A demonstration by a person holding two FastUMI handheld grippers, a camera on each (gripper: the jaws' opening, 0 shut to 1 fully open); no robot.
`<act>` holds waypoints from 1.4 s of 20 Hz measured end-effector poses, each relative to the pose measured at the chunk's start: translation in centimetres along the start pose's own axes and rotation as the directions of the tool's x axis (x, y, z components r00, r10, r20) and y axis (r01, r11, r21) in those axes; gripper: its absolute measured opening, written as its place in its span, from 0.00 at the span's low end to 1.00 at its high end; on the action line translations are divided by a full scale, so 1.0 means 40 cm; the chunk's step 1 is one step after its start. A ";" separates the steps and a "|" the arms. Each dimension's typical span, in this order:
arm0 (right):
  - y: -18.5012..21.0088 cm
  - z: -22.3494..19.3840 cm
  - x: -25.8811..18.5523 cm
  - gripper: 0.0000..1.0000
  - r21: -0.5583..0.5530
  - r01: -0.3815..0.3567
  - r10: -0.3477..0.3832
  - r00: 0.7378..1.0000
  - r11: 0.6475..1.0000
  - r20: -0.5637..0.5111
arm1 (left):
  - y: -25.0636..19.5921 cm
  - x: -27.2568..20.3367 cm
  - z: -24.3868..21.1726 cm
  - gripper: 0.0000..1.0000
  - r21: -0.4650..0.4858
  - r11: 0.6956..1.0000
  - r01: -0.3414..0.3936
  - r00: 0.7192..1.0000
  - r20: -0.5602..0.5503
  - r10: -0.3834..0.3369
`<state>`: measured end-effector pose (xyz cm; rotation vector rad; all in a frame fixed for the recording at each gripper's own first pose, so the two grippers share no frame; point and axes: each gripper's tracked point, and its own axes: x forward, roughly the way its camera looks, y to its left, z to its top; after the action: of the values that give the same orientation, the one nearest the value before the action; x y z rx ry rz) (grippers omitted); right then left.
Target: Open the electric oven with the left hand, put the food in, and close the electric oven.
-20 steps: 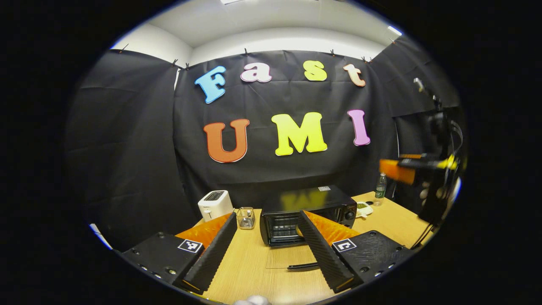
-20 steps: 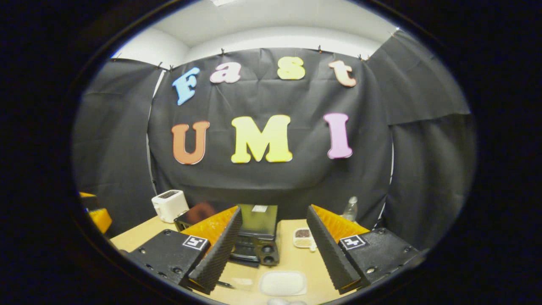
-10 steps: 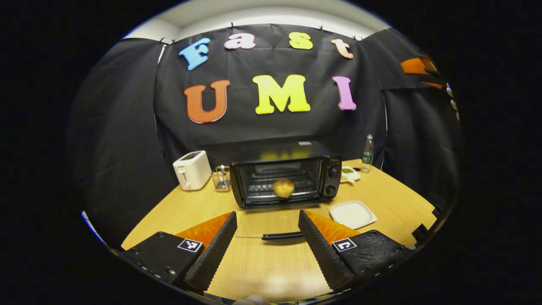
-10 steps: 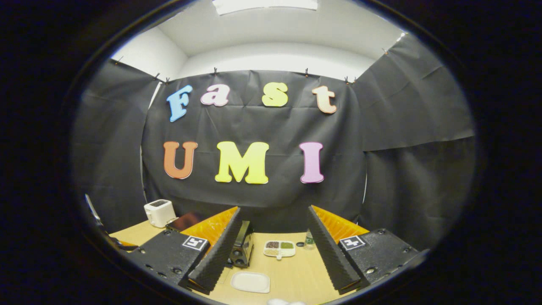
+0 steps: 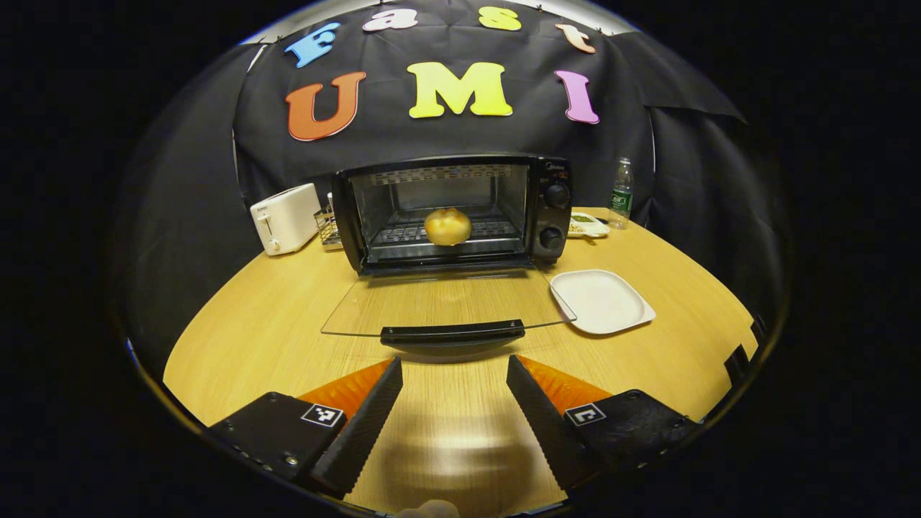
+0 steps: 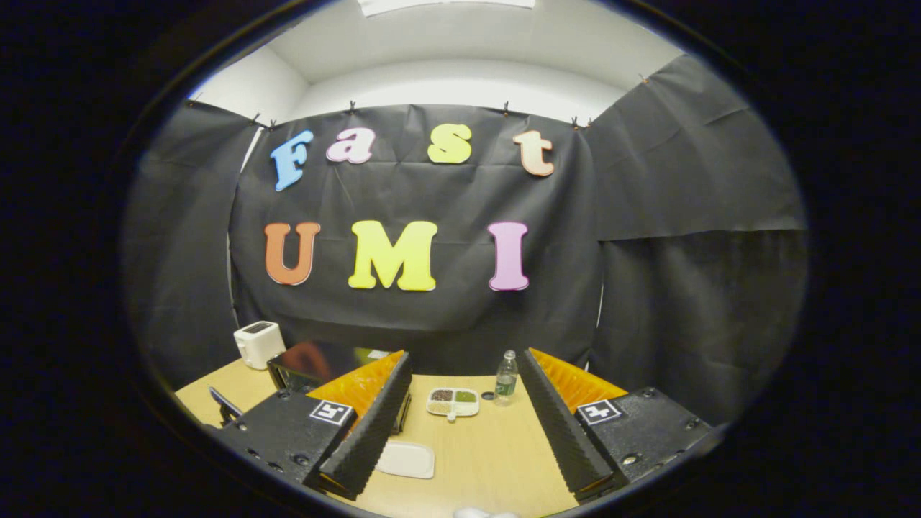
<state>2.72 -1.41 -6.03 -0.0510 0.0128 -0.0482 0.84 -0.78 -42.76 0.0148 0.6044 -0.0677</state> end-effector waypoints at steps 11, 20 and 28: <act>-0.016 -0.051 0.035 0.98 0.006 0.007 -0.007 0.998 1.000 -0.068 | -0.001 0.113 -0.046 0.96 -0.003 1.000 -0.009 0.998 -0.068 0.009; -0.021 -0.075 0.056 0.95 0.033 -0.001 0.004 0.995 0.999 -0.101 | -0.002 0.116 -0.034 0.95 -0.012 1.000 -0.011 0.997 -0.073 0.010; -0.020 -0.075 0.063 0.95 0.042 -0.012 0.016 0.994 0.999 -0.107 | 0.001 0.093 0.037 0.93 -0.023 1.000 -0.001 0.999 -0.037 0.000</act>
<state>5.17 -2.46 -9.03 -0.0073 0.1192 -0.0373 4.73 -1.01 -43.65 -0.0056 0.6424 -0.0604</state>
